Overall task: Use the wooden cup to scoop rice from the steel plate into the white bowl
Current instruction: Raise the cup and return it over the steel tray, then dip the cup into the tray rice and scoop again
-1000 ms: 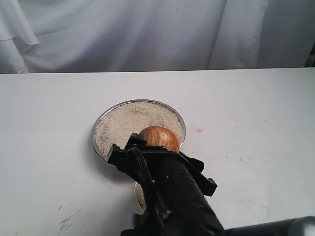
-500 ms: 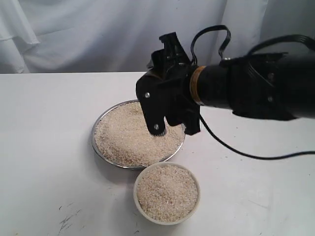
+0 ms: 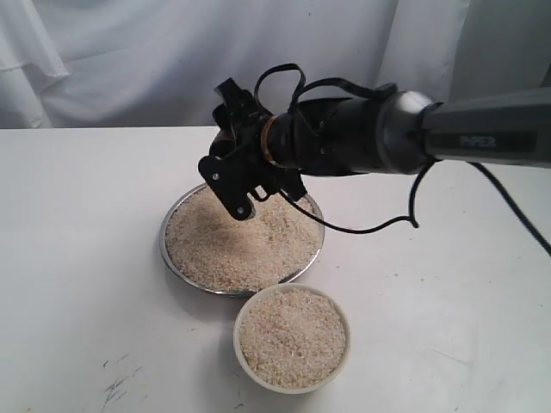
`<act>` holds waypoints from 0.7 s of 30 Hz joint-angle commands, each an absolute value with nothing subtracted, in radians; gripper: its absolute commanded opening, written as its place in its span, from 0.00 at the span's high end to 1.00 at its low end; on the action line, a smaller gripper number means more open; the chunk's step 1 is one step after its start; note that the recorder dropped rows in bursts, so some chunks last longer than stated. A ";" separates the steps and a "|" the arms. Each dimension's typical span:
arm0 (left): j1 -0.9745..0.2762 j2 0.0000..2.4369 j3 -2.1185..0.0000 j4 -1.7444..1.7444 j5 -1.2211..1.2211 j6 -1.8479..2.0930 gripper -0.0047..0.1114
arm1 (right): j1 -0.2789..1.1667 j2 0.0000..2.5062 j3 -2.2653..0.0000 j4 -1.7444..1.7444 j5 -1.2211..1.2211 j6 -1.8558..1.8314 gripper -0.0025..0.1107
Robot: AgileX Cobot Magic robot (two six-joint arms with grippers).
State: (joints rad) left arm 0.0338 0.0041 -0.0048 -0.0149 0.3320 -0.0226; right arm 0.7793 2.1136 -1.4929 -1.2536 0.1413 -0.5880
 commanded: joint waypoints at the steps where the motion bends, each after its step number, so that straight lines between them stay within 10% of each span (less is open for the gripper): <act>1: 0.036 0.000 0.000 -0.016 0.319 -0.024 0.96 | 0.785 2.180 -1.568 -1.284 0.151 -0.617 0.98; 21: 0.036 0.000 0.000 -0.016 0.319 -0.024 0.96 | 0.847 2.433 -1.780 -1.697 0.310 -0.418 0.98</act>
State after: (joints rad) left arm 0.0338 0.0041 -0.0048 -0.0149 0.3320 -0.0226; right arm 0.8469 2.4118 -1.7399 -1.6005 0.2840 -0.4667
